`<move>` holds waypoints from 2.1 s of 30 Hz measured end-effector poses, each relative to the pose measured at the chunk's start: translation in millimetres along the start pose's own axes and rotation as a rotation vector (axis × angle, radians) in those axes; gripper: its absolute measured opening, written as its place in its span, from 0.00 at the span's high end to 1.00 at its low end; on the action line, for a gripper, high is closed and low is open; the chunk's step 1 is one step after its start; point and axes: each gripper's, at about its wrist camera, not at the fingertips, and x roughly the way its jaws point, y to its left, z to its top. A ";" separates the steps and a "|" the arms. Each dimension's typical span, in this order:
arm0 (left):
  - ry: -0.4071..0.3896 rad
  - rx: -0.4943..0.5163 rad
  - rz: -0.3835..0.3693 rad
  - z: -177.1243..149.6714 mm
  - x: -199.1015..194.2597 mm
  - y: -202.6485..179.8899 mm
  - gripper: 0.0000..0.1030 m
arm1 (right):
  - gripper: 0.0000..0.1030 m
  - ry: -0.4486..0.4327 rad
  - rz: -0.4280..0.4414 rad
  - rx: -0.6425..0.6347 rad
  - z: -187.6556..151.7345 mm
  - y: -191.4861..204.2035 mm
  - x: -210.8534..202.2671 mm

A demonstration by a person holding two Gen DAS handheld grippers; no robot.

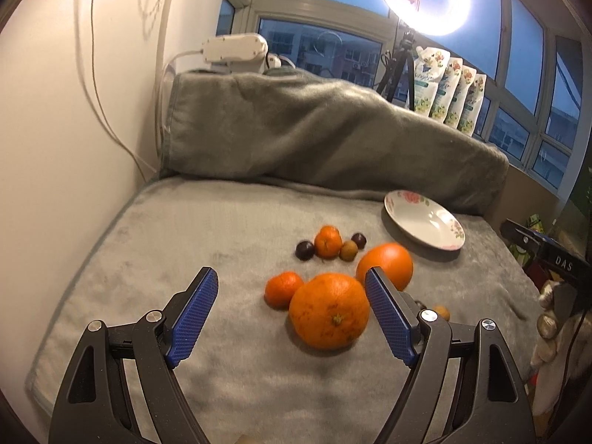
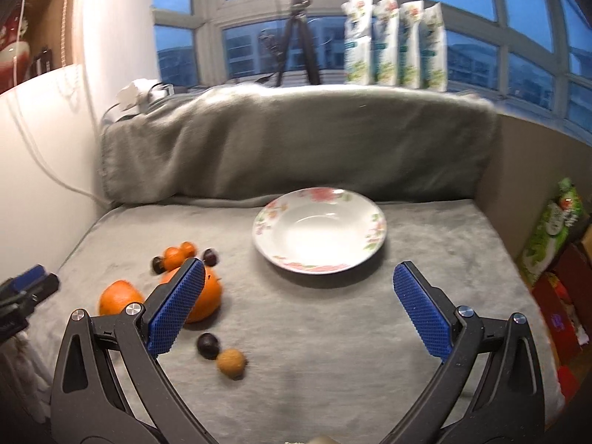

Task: Organize fruits
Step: 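Move the right gripper down to the navel orange, then close the right gripper on the navel orange and lift it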

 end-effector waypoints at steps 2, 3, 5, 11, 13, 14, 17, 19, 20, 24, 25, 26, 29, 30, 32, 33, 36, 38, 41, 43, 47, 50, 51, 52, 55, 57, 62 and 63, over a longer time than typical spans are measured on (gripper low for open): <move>0.020 -0.013 -0.012 -5.9 1.5 3.4 0.21 | 0.00 0.027 0.056 -0.005 1.5 5.3 6.4; 0.028 -0.015 -0.014 -8.9 2.5 4.1 0.21 | 0.00 0.039 0.082 -0.009 1.7 9.1 9.2; 0.045 -0.022 -0.022 -14.7 4.3 4.9 0.21 | 0.00 0.064 0.137 -0.030 2.4 18.8 14.0; 0.092 -0.037 -0.063 -29.9 10.3 5.6 0.21 | 0.00 0.144 0.297 -0.099 2.6 49.9 35.2; 0.105 -0.046 -0.086 -33.6 12.7 5.3 0.21 | 0.00 0.181 0.350 -0.124 2.2 61.3 43.0; 0.112 -0.053 -0.098 -35.2 13.9 5.6 0.21 | 0.00 0.197 0.377 -0.138 2.2 67.6 47.7; 0.136 -0.071 -0.131 -40.2 18.7 4.9 0.22 | 0.00 0.246 0.451 -0.181 1.4 88.0 60.5; 0.156 -0.087 -0.163 -43.2 23.2 4.9 0.22 | 0.04 0.276 0.488 -0.207 -0.6 99.8 68.5; 0.166 -0.099 -0.180 -44.3 25.5 5.1 0.23 | 0.09 0.294 0.506 -0.218 -1.9 104.1 72.2; 0.193 -0.122 -0.221 -49.3 33.3 3.9 0.31 | 0.17 0.366 0.558 -0.249 -7.5 120.2 90.1; 0.198 -0.128 -0.233 -50.1 34.7 3.5 0.31 | 0.19 0.383 0.569 -0.251 -8.6 122.9 93.9; 0.203 -0.138 -0.245 -50.7 36.7 3.9 0.33 | 0.22 0.401 0.582 -0.252 -9.8 126.0 97.4; 0.213 -0.167 -0.278 -51.0 41.9 5.6 0.37 | 0.27 0.443 0.617 -0.264 -13.5 134.7 103.8; 0.214 -0.171 -0.283 -49.4 44.2 5.4 0.38 | 0.29 0.453 0.630 -0.271 -14.1 136.5 103.4; 0.213 -0.181 -0.289 -48.9 46.7 5.6 0.40 | 0.31 0.473 0.651 -0.290 -16.1 143.2 106.9; 0.215 -0.188 -0.295 -48.8 48.1 6.2 0.43 | 0.32 0.480 0.660 -0.290 -17.1 145.2 108.2; 0.216 -0.200 -0.306 -48.9 50.9 6.8 0.44 | 0.35 0.506 0.672 -0.303 -20.1 153.0 114.2; 0.217 -0.204 -0.306 -49.2 52.4 7.4 0.44 | 0.35 0.513 0.671 -0.313 -21.9 156.5 116.2; 0.223 -0.209 -0.307 -49.4 55.7 8.2 0.44 | 0.35 0.512 0.659 -0.328 -23.1 160.3 118.8; 0.225 -0.209 -0.304 -49.4 58.0 8.5 0.44 | 0.35 0.515 0.650 -0.337 -22.6 160.8 119.0; 0.229 -0.213 -0.296 -49.9 61.3 9.5 0.44 | 0.35 0.521 0.613 -0.365 -25.3 163.5 123.2; 0.236 -0.222 -0.292 -50.2 65.4 11.8 0.44 | 0.35 0.539 0.619 -0.370 -28.6 165.0 126.6; 0.238 -0.225 -0.290 -50.2 66.1 12.3 0.44 | 0.35 0.538 0.620 -0.373 -29.5 165.0 126.8; 0.240 -0.228 -0.289 -50.0 67.1 12.5 0.45 | 0.35 0.536 0.621 -0.374 -29.6 165.2 126.9; 0.237 -0.215 -0.281 -49.6 68.3 10.7 0.48 | 0.35 0.542 0.628 -0.365 -29.2 163.6 129.1; 0.233 -0.211 -0.275 -50.0 68.1 10.2 0.49 | 0.36 0.547 0.634 -0.354 -28.9 162.4 130.9; 0.219 -0.193 -0.259 -51.6 65.4 8.6 0.49 | 0.37 0.544 0.638 -0.344 -28.8 161.1 131.3; 0.216 -0.189 -0.256 -51.9 64.9 8.2 0.49 | 0.37 0.539 0.637 -0.347 -28.7 161.1 130.4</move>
